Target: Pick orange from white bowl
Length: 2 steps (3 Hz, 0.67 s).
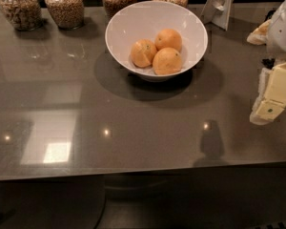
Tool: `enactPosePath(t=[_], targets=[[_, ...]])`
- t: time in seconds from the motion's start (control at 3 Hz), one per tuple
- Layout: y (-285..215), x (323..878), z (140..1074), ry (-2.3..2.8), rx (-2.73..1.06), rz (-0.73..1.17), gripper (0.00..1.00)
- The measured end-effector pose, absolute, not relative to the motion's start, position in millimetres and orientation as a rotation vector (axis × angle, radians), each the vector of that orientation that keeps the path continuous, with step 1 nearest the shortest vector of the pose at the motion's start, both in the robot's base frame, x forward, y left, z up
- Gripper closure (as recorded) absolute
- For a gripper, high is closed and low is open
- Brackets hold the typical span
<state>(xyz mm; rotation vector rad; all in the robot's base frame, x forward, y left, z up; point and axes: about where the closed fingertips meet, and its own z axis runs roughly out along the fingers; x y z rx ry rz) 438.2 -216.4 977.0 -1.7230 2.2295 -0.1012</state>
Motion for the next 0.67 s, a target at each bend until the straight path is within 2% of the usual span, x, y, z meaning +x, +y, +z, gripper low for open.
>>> enactPosePath(t=[0.67], targets=[[-200.3,460.0,984.7,2.137,-1.682,-0.067,0.0]])
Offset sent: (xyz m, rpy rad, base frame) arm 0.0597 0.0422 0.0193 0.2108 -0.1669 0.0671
